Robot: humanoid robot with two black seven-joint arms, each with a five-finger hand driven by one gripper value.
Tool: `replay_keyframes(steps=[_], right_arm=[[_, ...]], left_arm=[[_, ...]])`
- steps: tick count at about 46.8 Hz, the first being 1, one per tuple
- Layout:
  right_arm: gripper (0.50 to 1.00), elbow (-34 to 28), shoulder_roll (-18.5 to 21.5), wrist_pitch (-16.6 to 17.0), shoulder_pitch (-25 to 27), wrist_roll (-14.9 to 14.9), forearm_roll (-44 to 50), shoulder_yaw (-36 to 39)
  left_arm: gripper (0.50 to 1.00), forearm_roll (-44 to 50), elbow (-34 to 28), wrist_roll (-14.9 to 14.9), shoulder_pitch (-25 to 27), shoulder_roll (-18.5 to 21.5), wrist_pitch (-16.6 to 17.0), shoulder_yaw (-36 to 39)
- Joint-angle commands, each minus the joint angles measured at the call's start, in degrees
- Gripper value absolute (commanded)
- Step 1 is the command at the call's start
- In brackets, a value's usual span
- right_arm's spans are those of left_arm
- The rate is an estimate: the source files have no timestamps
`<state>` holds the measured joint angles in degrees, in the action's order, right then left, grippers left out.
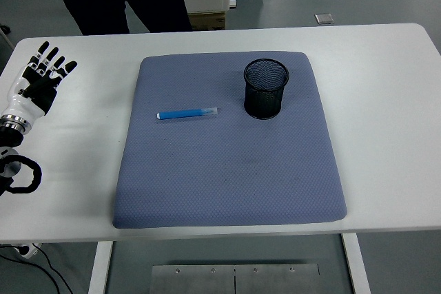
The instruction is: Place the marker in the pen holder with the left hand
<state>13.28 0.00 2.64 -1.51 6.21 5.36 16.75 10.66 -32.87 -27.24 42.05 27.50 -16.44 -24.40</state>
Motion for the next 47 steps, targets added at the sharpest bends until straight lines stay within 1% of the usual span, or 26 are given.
replay_keyframes(steps=[1, 4, 12, 34, 38, 43, 47], right_arm=[[1.0, 0.0, 0.0, 0.0, 0.01, -0.06, 0.0, 0.04], [1.0, 0.0, 0.0, 0.0, 0.01, 0.03, 0.0, 0.04], [1.0, 0.0, 0.0, 0.0, -0.07, 0.03, 0.0, 0.04], [1.0, 0.0, 0.0, 0.0, 0.01, 0.03, 0.0, 0.04], [1.0, 0.0, 0.0, 0.0, 0.01, -0.06, 0.0, -0.05], [1.0, 0.0, 0.0, 0.0, 0.01, 0.03, 0.0, -0.05], [1.0, 0.0, 0.0, 0.0, 0.01, -0.06, 0.0, -0.05]], left_arm=[[1.0, -0.02, 0.0, -0.09, -0.21, 0.01, 0.09, 0.05], [1.0, 0.15, 0.09, 0.17, -0.39, -0.17, 0.45, -0.04], [1.0, 0.06, 0.0, -0.09, -1.09, -0.26, 0.09, 0.05], [1.0, 0.41, 0.0, 0.0, -0.57, -0.26, 0.27, -0.74], [1.0, 0.15, 0.0, 0.0, -0.39, -0.26, -0.34, -0.83], [1.0, 0.15, 0.0, -0.09, -0.39, -0.26, -2.63, -0.92], [1.0, -0.02, 0.09, -0.09, -0.3, -0.34, -2.63, -0.92]])
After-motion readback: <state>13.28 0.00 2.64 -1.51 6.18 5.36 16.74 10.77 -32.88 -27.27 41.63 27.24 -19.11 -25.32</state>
